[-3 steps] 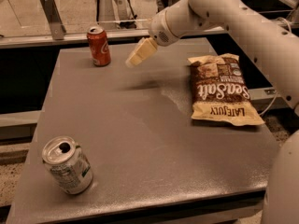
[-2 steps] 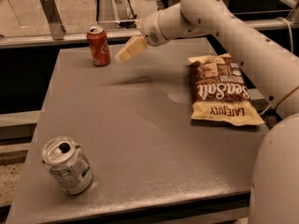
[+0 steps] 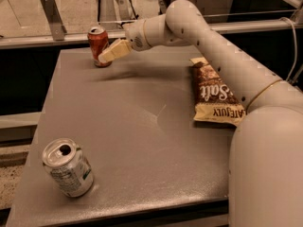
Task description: Knock coke can over
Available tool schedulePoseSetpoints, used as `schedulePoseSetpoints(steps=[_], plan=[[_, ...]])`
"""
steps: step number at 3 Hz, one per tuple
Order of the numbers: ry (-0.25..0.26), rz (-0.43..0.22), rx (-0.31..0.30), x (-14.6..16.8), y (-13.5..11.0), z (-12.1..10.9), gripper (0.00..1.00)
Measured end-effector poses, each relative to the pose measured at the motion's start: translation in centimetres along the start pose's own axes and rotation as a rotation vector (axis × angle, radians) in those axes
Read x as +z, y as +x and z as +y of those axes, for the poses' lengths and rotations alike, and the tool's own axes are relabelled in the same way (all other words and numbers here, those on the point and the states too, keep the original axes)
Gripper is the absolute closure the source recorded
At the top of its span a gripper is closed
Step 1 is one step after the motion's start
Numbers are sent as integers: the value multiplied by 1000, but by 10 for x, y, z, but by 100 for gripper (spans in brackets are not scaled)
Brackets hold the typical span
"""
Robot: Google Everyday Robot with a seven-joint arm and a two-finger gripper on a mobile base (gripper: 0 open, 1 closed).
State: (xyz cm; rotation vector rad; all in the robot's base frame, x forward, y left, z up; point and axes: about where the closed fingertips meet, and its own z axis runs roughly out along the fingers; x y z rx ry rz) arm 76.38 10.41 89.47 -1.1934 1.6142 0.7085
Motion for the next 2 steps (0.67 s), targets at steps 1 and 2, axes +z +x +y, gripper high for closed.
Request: schedulePoseSetpoints(steps=[1, 2], plan=[[-28, -37, 14, 26, -1, 6, 16], [-40, -70, 13, 39, -8, 11, 39]])
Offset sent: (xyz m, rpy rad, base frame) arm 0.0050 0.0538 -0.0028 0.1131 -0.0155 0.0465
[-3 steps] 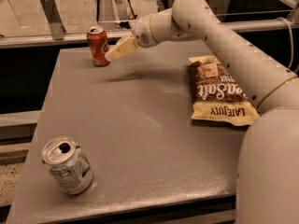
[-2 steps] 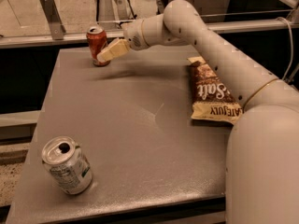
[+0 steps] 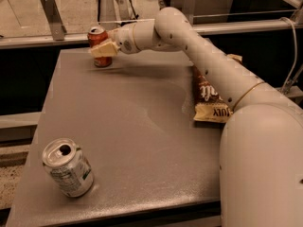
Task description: Knock coke can over
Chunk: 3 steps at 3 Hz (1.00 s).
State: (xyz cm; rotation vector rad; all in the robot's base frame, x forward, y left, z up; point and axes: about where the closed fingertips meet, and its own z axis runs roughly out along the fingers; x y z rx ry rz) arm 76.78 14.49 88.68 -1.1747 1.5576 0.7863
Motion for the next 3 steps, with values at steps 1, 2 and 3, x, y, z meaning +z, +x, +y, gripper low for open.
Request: schedulePoseSetpoints(steps=[1, 2, 3], plan=[[-4, -27, 2, 4, -6, 5, 62], [27, -47, 9, -11, -12, 7, 85], [68, -17, -35, -43, -17, 9, 100]])
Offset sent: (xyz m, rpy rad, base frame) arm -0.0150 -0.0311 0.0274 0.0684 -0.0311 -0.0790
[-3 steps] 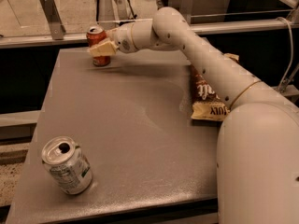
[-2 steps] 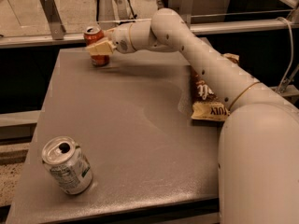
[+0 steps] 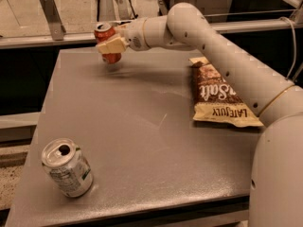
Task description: Knock coke can over
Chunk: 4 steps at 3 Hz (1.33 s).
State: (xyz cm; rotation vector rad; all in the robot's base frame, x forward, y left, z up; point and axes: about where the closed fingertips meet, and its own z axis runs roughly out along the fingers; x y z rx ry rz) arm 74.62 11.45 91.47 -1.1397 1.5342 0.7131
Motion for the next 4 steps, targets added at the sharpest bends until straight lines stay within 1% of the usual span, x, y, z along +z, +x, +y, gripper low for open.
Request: schedulePoseSetpoints(steps=[1, 2, 3, 4], plan=[[6, 70, -88, -36, -8, 2, 100], [-26, 178, -153, -68, -1, 8, 100], [-75, 307, -228, -96, 11, 15, 100], [-134, 427, -300, -113, 23, 27, 100]])
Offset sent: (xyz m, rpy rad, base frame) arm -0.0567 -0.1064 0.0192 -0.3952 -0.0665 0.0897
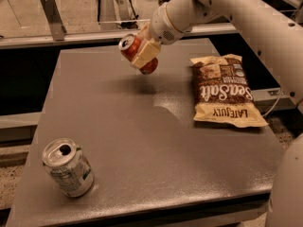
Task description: Knock coke can over
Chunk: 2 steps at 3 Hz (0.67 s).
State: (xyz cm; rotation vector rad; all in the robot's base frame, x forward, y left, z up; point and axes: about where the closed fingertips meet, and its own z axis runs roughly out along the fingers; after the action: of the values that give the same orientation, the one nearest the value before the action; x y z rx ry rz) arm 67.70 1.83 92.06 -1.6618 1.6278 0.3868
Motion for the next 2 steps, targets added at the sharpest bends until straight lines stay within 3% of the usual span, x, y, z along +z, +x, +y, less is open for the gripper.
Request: schedulePoseSetpoints(steps=[2], plan=[[-96, 181, -129, 1, 14, 42, 100]])
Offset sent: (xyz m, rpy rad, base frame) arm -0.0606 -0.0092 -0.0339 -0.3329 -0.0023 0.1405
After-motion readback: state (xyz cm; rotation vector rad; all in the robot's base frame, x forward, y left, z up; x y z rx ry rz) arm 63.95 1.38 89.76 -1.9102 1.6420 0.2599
